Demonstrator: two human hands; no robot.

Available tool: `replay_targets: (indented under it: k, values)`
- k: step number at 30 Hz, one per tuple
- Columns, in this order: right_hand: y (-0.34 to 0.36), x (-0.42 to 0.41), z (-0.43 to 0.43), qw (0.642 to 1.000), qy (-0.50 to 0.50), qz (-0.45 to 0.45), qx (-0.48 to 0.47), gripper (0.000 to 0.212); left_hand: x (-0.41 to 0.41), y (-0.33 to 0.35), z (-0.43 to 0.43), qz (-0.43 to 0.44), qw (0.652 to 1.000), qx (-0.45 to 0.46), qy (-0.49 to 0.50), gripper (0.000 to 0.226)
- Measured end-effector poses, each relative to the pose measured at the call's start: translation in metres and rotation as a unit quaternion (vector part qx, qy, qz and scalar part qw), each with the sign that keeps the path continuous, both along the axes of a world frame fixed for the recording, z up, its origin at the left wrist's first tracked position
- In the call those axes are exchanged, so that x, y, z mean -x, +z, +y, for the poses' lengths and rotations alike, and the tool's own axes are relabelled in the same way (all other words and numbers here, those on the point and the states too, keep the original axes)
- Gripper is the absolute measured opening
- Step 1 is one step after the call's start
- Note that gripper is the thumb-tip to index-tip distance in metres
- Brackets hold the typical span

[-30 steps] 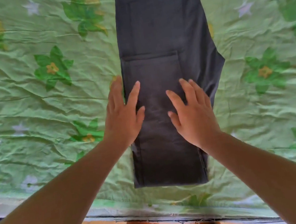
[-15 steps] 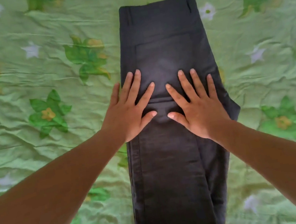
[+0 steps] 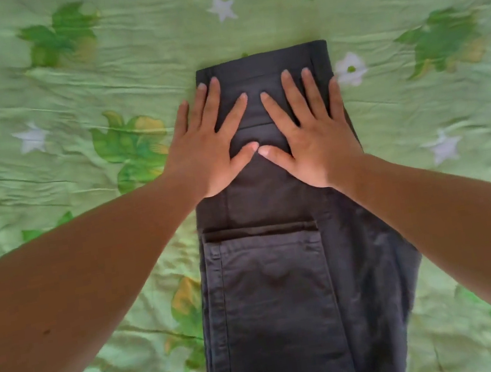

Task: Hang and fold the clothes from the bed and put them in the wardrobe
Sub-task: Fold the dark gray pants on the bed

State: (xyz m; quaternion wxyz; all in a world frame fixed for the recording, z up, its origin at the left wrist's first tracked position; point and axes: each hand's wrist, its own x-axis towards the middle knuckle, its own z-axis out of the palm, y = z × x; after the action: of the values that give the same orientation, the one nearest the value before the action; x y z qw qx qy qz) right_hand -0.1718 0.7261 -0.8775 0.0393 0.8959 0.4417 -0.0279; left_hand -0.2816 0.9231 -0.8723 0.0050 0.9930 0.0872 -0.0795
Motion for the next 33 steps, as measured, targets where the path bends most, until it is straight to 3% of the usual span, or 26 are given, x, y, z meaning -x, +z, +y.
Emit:
replay_targets:
  k: [7, 10, 16, 19, 21, 23, 27, 31, 33]
  values:
    - [0.017, -0.005, -0.007, 0.997, -0.022, 0.08, 0.006, 0.081, -0.004, 0.027, -0.004, 0.044, 0.998, 0.033, 0.037, 0.075]
    - [0.026, 0.029, -0.032, 0.991, -0.059, 0.12, 0.011, 0.079, 0.032, 0.042, -0.026, 0.058, 0.991, 0.107, 0.06, 0.071]
    - [0.044, 0.148, -0.124, 0.993, -0.061, 0.093, 0.028, 0.071, 0.168, 0.055, -0.103, 0.014, 0.992, 0.075, -0.105, 0.068]
    - [0.054, 0.176, -0.155, 0.989, -0.121, 0.089, 0.005, 0.068, 0.206, 0.05, -0.129, 0.048, 0.991, 0.056, -0.113, 0.08]
    - [0.059, 0.191, -0.171, 0.967, -0.217, 0.107, -0.074, 0.064, 0.212, 0.052, -0.134, 0.053, 0.995, 0.059, -0.066, 0.086]
    - [0.063, 0.2, -0.179, 0.902, -0.34, 0.184, -0.194, 0.061, 0.206, 0.054, -0.135, 0.043, 0.996, 0.064, -0.055, 0.087]
    - [0.077, 0.191, -0.169, 0.675, -0.556, 0.354, -0.331, 0.026, 0.176, 0.052, -0.133, 0.055, 0.994, 0.051, -0.082, 0.084]
    - [0.08, 0.16, -0.162, 0.475, -0.622, 0.453, -0.426, 0.028, 0.152, 0.039, -0.133, 0.123, 0.99, 0.022, -0.064, 0.08]
    - [0.083, 0.143, -0.161, 0.415, -0.618, 0.499, -0.443, 0.03, 0.151, 0.035, -0.135, 0.138, 0.988, 0.011, -0.063, 0.08]
